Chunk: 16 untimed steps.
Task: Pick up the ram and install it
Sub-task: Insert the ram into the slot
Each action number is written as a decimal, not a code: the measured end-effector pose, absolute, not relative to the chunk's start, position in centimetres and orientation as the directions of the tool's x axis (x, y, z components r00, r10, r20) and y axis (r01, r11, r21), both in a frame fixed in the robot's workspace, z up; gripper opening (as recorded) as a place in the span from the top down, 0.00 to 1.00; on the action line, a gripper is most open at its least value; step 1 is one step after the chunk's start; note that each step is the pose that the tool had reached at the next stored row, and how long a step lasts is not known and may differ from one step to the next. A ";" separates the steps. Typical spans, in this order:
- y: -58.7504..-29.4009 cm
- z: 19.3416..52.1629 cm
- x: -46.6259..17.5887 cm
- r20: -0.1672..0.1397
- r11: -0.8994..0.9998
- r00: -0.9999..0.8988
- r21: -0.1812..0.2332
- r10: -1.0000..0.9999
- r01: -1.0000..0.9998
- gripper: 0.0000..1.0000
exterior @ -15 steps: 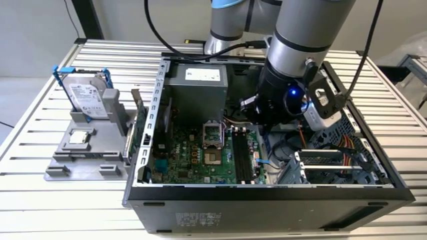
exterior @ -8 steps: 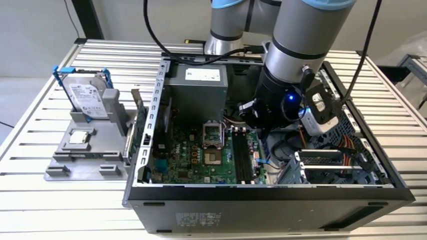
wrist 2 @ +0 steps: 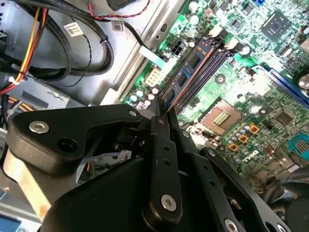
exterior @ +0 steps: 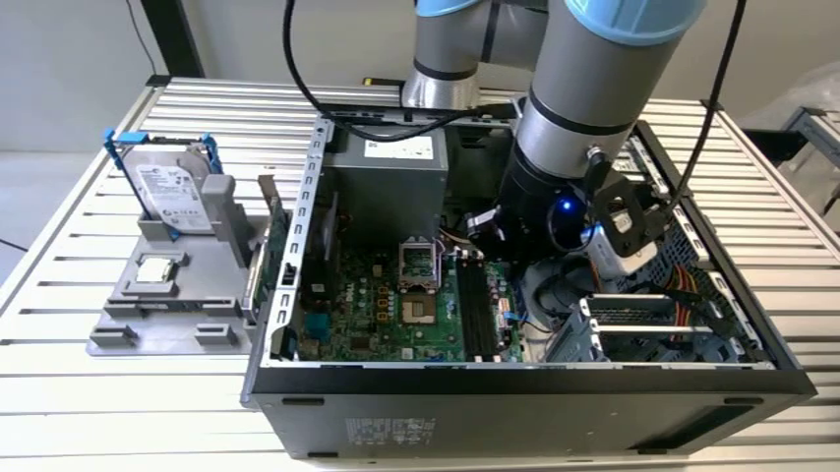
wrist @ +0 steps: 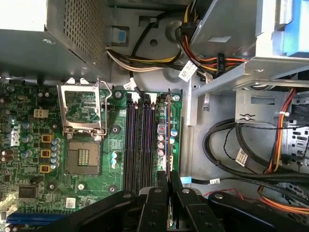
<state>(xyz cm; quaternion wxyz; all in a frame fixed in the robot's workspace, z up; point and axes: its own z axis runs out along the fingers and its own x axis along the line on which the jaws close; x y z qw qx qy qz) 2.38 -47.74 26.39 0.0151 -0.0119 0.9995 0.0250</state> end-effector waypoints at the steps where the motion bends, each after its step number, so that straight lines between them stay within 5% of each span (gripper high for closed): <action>1: -47.8 26.2 2.4 -0.031 0.998 -0.999 0.050 -0.023 -0.025 1.00; 16: -48.2 24.3 2.1 -0.031 0.998 -0.999 0.050 -0.026 -0.028 1.00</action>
